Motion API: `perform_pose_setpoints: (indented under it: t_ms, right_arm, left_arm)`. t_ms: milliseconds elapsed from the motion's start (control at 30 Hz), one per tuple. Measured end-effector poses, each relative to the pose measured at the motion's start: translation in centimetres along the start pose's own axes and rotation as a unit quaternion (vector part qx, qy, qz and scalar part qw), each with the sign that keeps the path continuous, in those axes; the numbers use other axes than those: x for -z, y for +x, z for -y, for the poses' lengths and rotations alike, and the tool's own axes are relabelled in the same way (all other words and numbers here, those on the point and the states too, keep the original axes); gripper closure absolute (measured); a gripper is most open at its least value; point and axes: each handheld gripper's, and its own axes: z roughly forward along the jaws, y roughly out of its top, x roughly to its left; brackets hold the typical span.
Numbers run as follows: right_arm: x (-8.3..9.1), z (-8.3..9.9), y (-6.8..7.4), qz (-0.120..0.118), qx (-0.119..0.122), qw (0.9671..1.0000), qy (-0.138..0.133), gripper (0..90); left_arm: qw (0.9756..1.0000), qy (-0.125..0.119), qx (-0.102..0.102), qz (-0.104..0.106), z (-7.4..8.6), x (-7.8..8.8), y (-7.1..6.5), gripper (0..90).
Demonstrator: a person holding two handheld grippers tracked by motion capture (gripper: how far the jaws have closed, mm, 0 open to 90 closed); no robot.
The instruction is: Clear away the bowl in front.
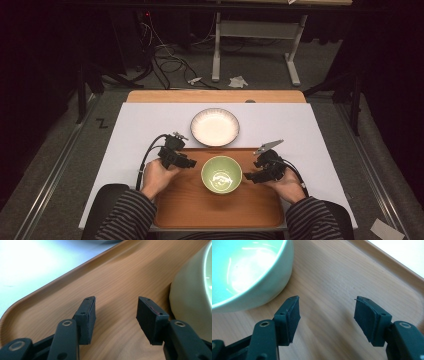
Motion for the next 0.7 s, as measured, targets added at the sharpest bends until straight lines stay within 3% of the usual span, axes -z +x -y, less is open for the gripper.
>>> perform_pose_setpoints:
  t_ms: [233,433,700]
  right_arm:
    - [0.00,0.04,-0.20,0.003,0.004,1.0000,0.004,38.5]
    - [0.01,0.07,-0.28,0.003,-0.005,1.0000,0.004,38.5]
    - [-0.04,0.06,-0.37,0.001,0.001,1.0000,0.008,38.5]
  left_arm:
    - [0.9999,0.003,-0.009,-0.005,0.23,-0.18,-0.07,49.1]
    - [0.9999,0.005,-0.010,-0.005,0.27,-0.21,-0.07,48.8]
    - [1.0000,0.007,-0.005,-0.003,0.24,-0.24,-0.10,48.6]
